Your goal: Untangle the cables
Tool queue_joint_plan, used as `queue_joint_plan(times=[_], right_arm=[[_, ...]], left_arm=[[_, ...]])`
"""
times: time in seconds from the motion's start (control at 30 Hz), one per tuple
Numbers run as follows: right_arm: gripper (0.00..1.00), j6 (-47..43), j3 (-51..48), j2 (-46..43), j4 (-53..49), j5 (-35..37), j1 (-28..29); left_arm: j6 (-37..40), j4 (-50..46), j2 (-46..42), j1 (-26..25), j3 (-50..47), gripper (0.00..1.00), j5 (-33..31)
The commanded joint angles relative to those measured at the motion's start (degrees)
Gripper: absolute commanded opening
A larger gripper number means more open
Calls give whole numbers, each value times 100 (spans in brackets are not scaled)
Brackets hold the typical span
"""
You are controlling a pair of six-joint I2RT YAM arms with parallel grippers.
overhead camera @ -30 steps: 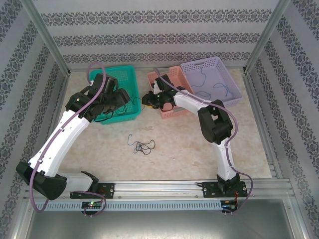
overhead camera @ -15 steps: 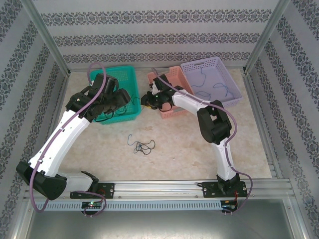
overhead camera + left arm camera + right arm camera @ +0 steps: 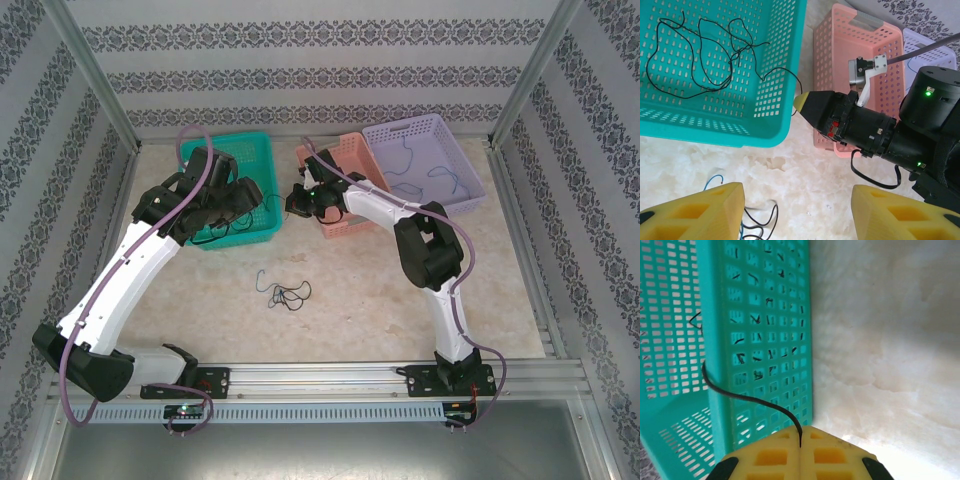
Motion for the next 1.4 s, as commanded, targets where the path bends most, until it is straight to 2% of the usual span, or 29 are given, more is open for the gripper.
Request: queue_joint_plan(times=[0.0,0.13,0.3,0.57,0.6,0.7,0.73,0.8,1.07,1.2,1.37], right_arm=[[0,-246,-177,-660,-224,483,140],[0,-592,48,-957,-670,727,351],[0,-660,773,-730,-1104,688,694],[0,-260,2118,448,-1619,353,861],[1,-249,2342,609,-1802,279,855],[23,-355,2508,646,-2035,373,855],[27,-400,2460,546,-2041,470,853],[31,-475,2280,273,-2010,666,822],[33,-671,1481,-905,-1943,1122,577],[33,-718,-37,-2098,-1436,1521,446],[33,-597,-2235,-3440,-728,1443,376]], left_arm=[[63,1,-156,30,42,59,-97],[107,-45,-218,30,-61,58,-233],[187,-119,-236,30,-94,58,-350],[164,-142,-279,30,-101,58,-366],[177,-160,-289,30,-93,58,-374],[187,-230,-345,33,-113,58,-410],[195,-252,-358,30,-118,58,-414],[186,-277,-390,31,-160,58,-424],[108,-289,-339,64,-424,60,-162],[184,-367,-298,77,-755,60,219],[14,-175,-424,67,-1961,57,858]])
